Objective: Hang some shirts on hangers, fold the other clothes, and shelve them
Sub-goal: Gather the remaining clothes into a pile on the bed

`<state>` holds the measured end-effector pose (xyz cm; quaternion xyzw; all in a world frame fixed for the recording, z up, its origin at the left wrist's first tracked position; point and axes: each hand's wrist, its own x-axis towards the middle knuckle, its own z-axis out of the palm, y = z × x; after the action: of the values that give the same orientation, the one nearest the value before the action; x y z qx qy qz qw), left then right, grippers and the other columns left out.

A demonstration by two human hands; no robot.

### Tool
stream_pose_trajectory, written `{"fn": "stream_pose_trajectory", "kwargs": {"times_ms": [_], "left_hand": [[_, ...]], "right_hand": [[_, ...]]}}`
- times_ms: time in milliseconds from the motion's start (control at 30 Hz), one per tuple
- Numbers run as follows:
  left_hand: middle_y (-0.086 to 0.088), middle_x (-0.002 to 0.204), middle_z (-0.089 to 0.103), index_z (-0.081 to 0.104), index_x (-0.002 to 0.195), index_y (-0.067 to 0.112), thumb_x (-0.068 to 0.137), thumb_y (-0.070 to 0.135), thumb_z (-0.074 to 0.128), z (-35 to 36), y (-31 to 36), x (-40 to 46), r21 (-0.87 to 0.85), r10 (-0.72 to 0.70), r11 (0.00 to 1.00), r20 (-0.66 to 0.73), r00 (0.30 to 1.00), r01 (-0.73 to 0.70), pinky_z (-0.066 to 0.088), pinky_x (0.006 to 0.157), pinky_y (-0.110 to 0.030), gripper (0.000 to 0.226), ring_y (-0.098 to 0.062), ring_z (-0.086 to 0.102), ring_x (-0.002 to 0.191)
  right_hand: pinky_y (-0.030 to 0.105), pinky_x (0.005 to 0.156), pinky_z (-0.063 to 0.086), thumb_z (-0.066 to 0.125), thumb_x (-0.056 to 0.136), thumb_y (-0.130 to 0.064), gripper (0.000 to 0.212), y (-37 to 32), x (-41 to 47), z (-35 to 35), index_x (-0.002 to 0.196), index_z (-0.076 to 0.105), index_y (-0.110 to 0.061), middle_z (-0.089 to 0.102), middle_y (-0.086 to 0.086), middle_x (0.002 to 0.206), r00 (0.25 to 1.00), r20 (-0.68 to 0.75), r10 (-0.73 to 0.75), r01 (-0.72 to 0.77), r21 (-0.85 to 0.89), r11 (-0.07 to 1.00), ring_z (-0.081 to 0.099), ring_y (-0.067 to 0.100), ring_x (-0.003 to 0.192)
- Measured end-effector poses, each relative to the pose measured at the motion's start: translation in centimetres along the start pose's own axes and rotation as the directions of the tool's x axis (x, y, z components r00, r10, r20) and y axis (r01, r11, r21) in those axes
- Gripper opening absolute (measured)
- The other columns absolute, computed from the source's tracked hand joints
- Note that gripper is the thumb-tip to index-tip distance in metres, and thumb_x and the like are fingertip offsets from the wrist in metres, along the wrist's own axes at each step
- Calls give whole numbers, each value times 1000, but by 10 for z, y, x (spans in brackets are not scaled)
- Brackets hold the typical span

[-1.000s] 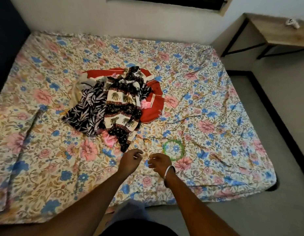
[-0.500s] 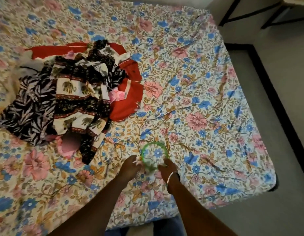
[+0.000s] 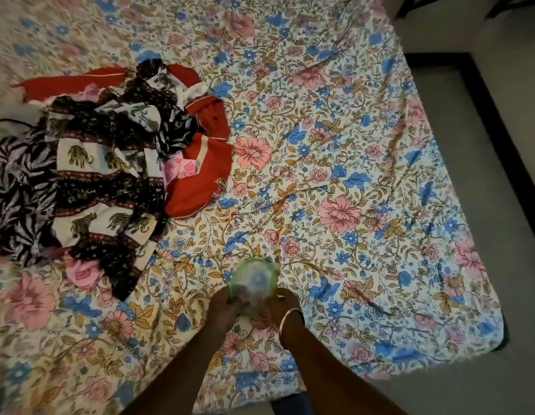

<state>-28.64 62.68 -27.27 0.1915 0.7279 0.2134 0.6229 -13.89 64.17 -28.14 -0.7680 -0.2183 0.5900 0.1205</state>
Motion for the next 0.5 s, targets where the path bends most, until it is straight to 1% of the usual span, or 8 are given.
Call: {"fn": "stream_pose_trajectory", "kwargs": {"times_ms": [67,133,200,300,367,433,467,500], "left_hand": [[-11,113,70,68,113,12,91,3,69,-1,14,-19,-33,11,999,39,999,-10,60,66,-28,24,-22,72,93],[-9,119,68,67,114,16,90,2,69,-3,29,-40,-82,25,996,88,996,-18,62,74,-35,28,-28,70,103],[-11,123,67,66,115,15,90,0,68,-7,48,-61,-129,49,991,125,991,-32,63,80,-42,30,-32,68,108],[-11,119,71,64,119,13,91,-1,67,-11,85,-106,-203,142,973,137,980,-112,62,77,-39,32,-30,72,104],[-8,115,72,64,120,12,88,-1,72,-8,109,-124,-229,247,947,75,966,-224,62,73,-36,35,-29,72,101],[-11,106,74,67,115,11,85,2,77,-2,128,-143,-236,353,906,-36,935,-351,61,66,-33,32,-26,73,90],[-14,102,75,69,112,10,85,3,78,7,145,-158,-207,419,883,-56,906,-421,60,64,-32,29,-25,73,86],[-16,99,75,71,109,10,85,2,78,9,144,-156,-199,426,878,-87,901,-435,60,62,-32,26,-25,72,83]], "right_hand": [[22,55,51,64,90,-1,14,-7,-12,-12,100,63,-10,67,12,99,992,-116,-46,58,105,993,63,20,80],[28,69,54,72,88,-8,13,-19,-30,-31,98,64,-12,68,6,96,970,-203,-135,163,128,978,64,22,87],[29,75,55,72,88,-5,21,-35,-51,-50,106,65,-12,68,1,98,960,-177,-216,246,169,954,63,20,93],[35,81,57,71,87,0,23,-67,-92,-85,109,71,-6,73,6,98,939,-102,-330,344,195,919,66,24,94],[33,73,58,72,87,-1,23,-88,-109,-107,110,72,-2,74,13,97,912,-127,-390,409,204,890,67,24,85],[29,64,55,73,88,-3,26,-98,-125,-130,113,71,1,73,17,96,885,-211,-416,461,258,849,65,22,77],[30,64,55,73,88,-4,26,-106,-141,-151,113,71,1,73,17,94,858,-269,-437,504,286,815,64,22,75],[31,66,55,74,87,-5,25,-106,-141,-154,112,72,0,73,16,92,858,-276,-433,505,296,811,64,22,73]]}}
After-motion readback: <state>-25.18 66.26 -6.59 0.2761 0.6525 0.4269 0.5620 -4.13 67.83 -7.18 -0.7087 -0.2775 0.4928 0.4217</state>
